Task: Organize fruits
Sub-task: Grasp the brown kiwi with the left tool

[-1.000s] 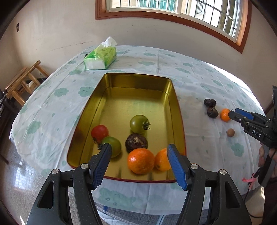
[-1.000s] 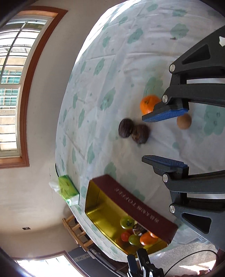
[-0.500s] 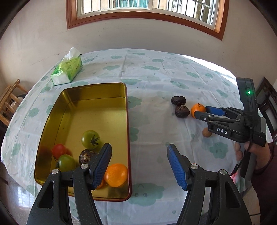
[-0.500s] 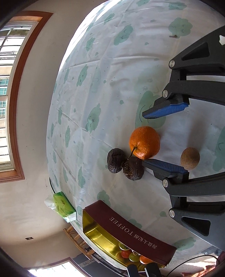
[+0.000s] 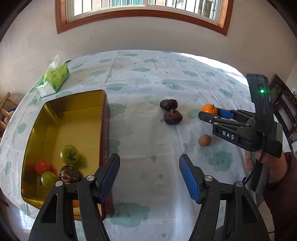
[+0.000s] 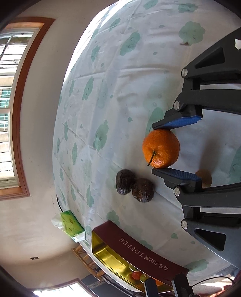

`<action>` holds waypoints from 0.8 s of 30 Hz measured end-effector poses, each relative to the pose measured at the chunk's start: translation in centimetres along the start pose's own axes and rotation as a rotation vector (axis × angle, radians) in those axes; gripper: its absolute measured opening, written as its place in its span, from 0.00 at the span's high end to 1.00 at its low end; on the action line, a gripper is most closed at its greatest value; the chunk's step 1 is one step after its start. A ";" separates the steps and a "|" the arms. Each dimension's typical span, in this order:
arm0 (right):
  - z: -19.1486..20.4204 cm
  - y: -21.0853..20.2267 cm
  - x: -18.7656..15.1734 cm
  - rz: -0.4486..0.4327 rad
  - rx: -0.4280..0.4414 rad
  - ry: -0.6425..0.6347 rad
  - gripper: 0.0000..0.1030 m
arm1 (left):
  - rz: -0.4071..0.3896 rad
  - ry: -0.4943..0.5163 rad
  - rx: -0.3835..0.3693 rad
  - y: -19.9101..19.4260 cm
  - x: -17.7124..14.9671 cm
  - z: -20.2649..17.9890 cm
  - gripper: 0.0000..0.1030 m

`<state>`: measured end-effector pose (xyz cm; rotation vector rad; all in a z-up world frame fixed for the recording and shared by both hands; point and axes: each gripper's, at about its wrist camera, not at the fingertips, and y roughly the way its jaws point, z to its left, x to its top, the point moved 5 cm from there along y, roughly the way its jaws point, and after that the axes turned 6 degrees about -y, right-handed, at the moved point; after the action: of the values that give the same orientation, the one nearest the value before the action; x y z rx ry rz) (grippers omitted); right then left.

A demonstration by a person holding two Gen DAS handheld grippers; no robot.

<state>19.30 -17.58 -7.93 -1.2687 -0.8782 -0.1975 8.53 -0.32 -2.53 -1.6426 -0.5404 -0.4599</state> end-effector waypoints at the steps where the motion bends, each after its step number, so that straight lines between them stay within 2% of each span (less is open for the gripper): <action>1: -1.0 -0.4 -0.3 -0.005 -0.039 0.012 0.63 | -0.004 0.007 -0.013 0.2 0.1 -0.6 0.35; 4: -3.3 -1.2 -1.4 0.004 -0.136 0.018 0.63 | -0.013 0.037 -0.066 1.0 0.4 -2.8 0.35; 7: -5.2 -1.9 -2.6 0.013 -0.173 0.044 0.63 | 0.006 0.060 -0.099 2.3 0.5 -4.9 0.35; 16: -7.6 -1.9 -4.2 0.030 -0.190 0.114 0.63 | 0.027 0.104 -0.125 6.5 0.9 -8.6 0.36; 20: -7.5 -1.7 -4.0 0.031 -0.188 0.112 0.63 | 0.057 0.100 -0.114 8.1 0.9 -9.0 0.47; 24: -7.5 -1.7 -4.1 0.031 -0.178 0.121 0.63 | 0.079 0.093 -0.110 9.2 0.7 -9.2 0.52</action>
<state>19.05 -26.16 -9.65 -1.4198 -0.7489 -0.3301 14.59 -10.35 -8.26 -1.7314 -0.3854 -0.5128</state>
